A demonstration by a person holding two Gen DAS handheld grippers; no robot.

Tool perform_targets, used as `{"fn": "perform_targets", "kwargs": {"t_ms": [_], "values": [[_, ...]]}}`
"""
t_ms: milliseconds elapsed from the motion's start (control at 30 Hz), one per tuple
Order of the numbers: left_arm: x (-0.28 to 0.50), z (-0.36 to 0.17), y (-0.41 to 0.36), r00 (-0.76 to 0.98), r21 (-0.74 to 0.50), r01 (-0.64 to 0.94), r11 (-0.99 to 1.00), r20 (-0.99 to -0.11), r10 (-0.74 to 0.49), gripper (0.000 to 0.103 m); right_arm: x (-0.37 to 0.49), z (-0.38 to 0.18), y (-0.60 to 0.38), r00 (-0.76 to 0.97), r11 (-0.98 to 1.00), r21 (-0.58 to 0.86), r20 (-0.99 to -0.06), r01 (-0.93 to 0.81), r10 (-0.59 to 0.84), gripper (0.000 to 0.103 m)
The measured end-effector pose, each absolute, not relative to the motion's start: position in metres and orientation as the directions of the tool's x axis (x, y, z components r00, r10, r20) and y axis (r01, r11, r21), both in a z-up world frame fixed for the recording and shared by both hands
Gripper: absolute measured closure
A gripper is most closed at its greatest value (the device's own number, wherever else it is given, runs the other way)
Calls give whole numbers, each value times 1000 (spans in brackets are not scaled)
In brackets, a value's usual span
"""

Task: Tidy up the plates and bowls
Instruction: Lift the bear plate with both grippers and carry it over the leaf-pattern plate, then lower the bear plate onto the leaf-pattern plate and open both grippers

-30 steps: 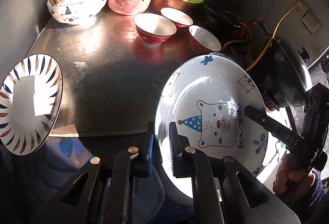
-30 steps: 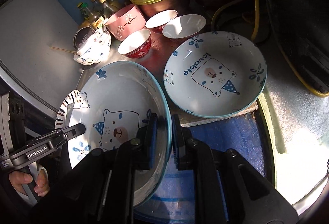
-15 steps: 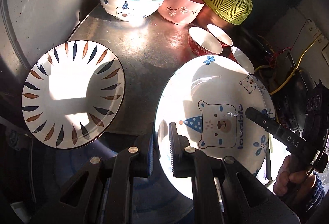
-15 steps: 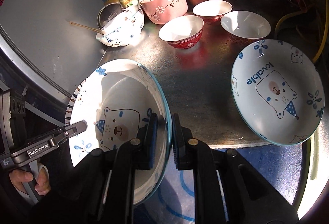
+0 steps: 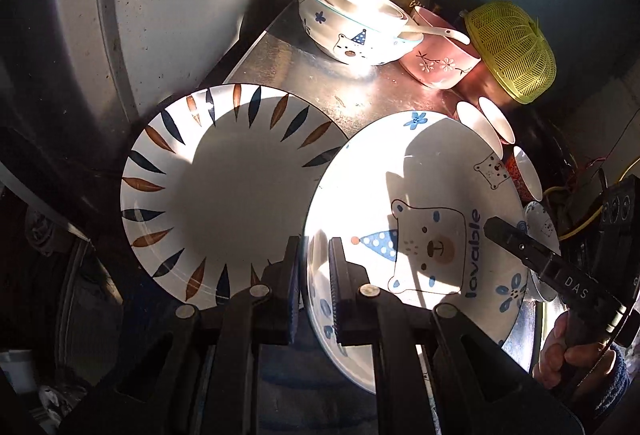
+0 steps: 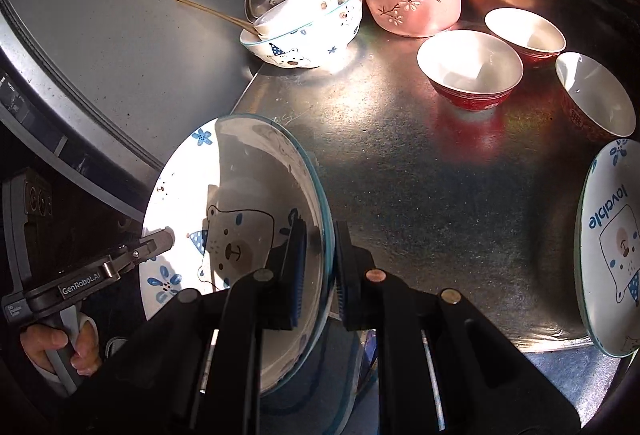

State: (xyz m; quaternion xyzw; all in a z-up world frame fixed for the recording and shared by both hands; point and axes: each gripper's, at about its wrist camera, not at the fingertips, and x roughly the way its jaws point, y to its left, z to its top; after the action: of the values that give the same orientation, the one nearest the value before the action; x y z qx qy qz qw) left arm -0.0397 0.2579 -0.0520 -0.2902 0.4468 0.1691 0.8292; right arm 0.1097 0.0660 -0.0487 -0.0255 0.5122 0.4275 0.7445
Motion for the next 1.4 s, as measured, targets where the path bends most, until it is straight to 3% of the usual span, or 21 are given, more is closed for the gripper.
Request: {"fn": "perform_targets", "kwargs": {"t_ms": [567,1100,1200,1400], "values": [[-66,-74,336,486,-302,-682,666,-867,104,92,106,-75,170,-29,511,408,-802,-756,597,89],[-62,-91,357,436,-269,-709,652,-894,106,92,109,-94,209,-55,495,390,-825,-777,563,89],[-61,-93,359,433,-272,-713,647,-896,99,87,108,-97,213,-60,497,388,-831,-776,553,89],[-59,-89,354,461,-301,-691,657,-884,80,59,109,-100,222,-42,496,360,-839,-790,542,86]]}}
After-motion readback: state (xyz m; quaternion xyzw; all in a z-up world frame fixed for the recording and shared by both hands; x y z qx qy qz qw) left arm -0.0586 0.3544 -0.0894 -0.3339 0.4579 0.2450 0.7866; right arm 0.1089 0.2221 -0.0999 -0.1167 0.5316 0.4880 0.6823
